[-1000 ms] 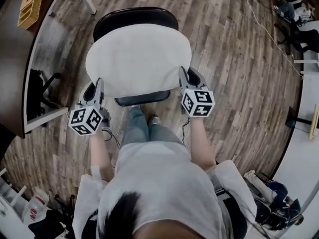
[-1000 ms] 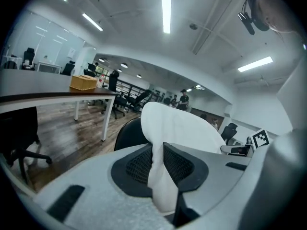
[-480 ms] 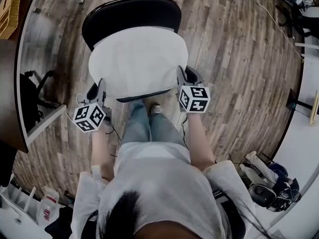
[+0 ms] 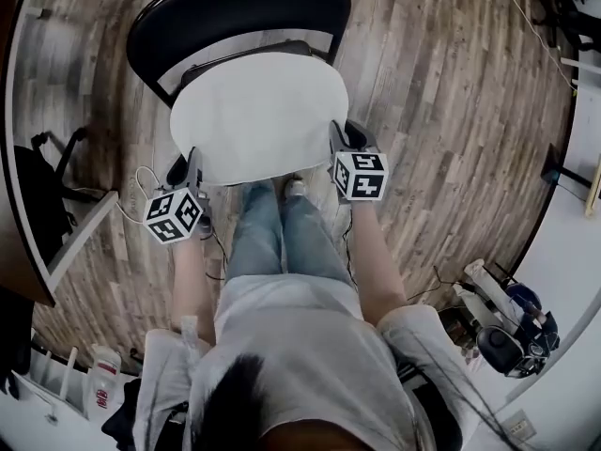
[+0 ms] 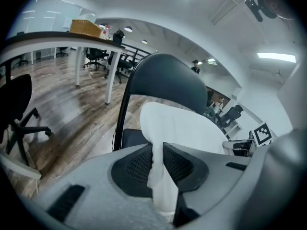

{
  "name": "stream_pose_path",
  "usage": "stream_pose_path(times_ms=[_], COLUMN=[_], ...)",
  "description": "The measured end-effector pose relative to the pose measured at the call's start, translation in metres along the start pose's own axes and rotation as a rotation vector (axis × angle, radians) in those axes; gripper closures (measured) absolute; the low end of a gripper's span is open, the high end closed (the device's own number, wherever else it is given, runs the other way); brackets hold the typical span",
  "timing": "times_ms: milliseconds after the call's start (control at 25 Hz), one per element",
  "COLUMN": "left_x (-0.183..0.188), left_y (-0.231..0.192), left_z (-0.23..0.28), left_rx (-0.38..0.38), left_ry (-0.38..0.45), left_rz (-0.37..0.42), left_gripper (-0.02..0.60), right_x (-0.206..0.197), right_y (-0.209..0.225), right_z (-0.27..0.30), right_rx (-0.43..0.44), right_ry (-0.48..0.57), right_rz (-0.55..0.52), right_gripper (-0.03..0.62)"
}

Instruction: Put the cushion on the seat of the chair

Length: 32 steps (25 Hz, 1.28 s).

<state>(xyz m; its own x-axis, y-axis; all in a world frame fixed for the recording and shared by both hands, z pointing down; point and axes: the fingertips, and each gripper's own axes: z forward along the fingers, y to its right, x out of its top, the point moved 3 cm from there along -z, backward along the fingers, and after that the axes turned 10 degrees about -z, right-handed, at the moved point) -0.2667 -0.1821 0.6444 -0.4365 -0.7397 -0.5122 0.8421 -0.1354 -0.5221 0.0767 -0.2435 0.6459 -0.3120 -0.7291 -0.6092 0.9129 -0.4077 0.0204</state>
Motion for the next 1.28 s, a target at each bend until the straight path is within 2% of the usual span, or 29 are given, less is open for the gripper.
stream_pose_path(times_ms=[200,440,640,960,1160,1280], left_x=[-0.023,-0.043,-0.059,-0.086,-0.095,-0.098], left_y=[-0.025,-0.05,-0.068,-0.092,-0.103,-0.108], left_z=[0.024,0.05,0.073,0.101,0.108,0.112], left_rx=[0.028,0.051,0.057,0.069,0.075,0.079], left_ry=[-0.062,-0.086,-0.124,-0.15,-0.13,-0.145], left_rz=[-0.014,-0.048,-0.022,-0.014,-0.048,-0.022], left_gripper=[0.523,0.522,0.523,0.522,0.52,0.509], right_x=[-0.021,-0.044,-0.065,-0.09,-0.103,-0.11], right_y=[-0.005,-0.006,-0.005,-0.003,0.001,0.004], right_z=[0.032,0.066,0.093,0.129,0.144,0.152], right_rx=[-0.003,-0.006,-0.009,-0.002,-0.004,-0.007], right_ry=[-0.063,-0.103,-0.141,-0.182,-0.203,-0.219], right_rz=[-0.031,-0.005,-0.003,-0.045,-0.071,-0.074], right_gripper=[0.53,0.53,0.525,0.517,0.509,0.502])
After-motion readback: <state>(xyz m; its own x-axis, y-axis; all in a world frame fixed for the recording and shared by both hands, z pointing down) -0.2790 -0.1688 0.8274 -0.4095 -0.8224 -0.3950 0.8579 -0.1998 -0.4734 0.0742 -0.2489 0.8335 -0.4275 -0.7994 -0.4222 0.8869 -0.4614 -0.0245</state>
